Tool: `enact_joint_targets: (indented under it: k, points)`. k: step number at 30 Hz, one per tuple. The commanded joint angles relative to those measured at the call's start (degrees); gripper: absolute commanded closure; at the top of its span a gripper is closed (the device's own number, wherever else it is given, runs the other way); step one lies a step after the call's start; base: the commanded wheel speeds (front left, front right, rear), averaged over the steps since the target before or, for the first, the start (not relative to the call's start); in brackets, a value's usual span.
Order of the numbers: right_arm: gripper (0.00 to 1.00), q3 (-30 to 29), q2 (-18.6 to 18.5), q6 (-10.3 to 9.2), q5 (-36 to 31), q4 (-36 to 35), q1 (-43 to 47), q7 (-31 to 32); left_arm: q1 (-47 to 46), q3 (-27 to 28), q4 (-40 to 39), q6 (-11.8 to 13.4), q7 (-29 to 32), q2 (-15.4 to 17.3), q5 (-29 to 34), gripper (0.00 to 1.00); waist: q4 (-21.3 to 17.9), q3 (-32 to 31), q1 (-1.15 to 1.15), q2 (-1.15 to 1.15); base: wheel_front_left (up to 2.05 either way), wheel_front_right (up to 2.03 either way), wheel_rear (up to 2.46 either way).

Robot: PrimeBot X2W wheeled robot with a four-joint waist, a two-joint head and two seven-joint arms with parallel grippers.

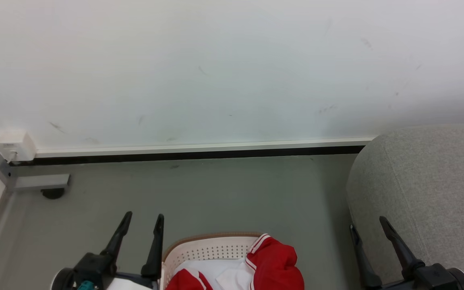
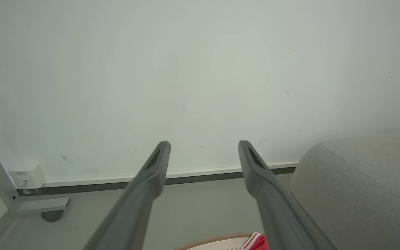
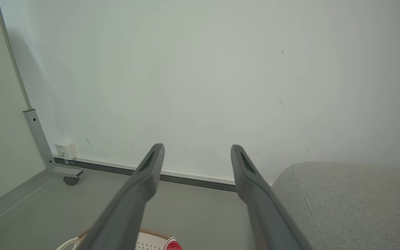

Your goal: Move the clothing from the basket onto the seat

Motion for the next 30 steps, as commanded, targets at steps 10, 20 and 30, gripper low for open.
enact_joint_targets:
  k: [10, 20, 30]
  points:
    - [0.00, -0.47, -0.33, -0.12, 0.48, -0.26, 0.49, 0.00, -0.22, 0.12, 0.24, -0.25, -0.06, 0.39, -1.36, 0.00, -0.20, 0.11, 0.00, 0.00, 0.00, 0.00, 0.00]
    - [0.00, -0.20, -0.33, -0.12, 0.87, -0.55, 0.21, 0.00, -0.04, 0.27, 0.05, -0.01, -0.06, 0.39, -2.02, 0.00, -0.54, 0.03, 0.00, 0.00, 0.00, 0.00, 0.00]
    - [0.00, -0.15, -0.33, -0.12, 0.82, -0.18, 0.12, 0.00, -0.23, 0.49, 0.20, -0.17, -0.06, 0.39, -2.37, 0.00, -0.94, 0.14, 0.00, 0.00, 0.00, 0.00, 0.00]
